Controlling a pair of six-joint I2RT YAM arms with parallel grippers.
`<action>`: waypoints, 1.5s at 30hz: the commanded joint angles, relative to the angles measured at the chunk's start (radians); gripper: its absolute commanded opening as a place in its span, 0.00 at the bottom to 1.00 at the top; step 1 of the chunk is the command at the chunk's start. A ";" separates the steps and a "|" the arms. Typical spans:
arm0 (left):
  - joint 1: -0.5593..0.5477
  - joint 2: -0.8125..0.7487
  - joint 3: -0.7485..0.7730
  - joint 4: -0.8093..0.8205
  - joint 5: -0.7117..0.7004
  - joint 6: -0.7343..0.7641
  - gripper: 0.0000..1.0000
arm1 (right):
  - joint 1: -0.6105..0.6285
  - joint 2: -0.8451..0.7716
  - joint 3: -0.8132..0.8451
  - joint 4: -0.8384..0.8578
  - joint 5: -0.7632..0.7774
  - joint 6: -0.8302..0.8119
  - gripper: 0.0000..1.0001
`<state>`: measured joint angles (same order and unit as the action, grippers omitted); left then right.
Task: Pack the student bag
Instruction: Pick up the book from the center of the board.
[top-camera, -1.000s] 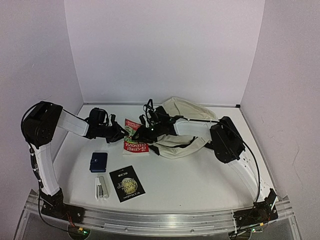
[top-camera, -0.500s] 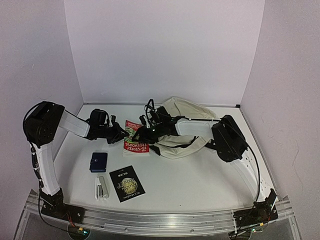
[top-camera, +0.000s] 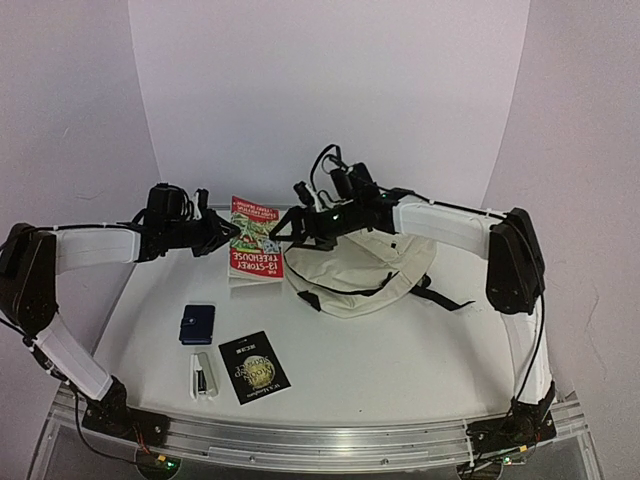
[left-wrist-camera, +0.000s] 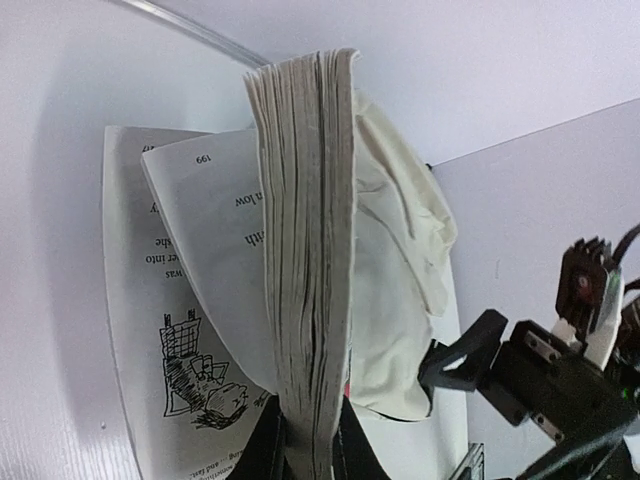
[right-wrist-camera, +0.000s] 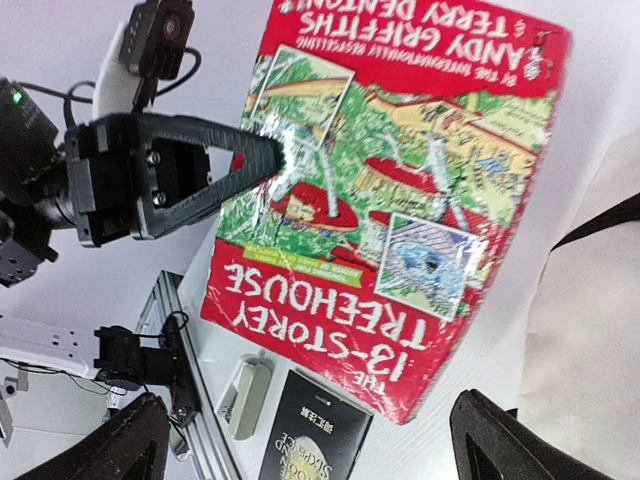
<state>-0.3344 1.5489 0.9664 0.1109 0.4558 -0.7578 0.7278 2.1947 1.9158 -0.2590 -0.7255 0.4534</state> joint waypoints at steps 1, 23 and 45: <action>-0.003 -0.088 0.053 0.080 0.126 -0.010 0.00 | -0.057 -0.056 -0.038 -0.007 -0.116 0.001 0.98; -0.063 -0.080 0.087 0.234 0.524 -0.115 0.00 | -0.062 -0.082 -0.026 0.009 -0.408 0.013 0.55; -0.127 -0.287 -0.149 0.340 -0.092 -0.350 1.00 | -0.211 -0.164 -0.095 0.633 -0.238 0.609 0.00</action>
<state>-0.4109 1.2389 0.9123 0.2801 0.4728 -0.9783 0.5218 2.1217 1.8496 0.0398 -1.0190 0.8597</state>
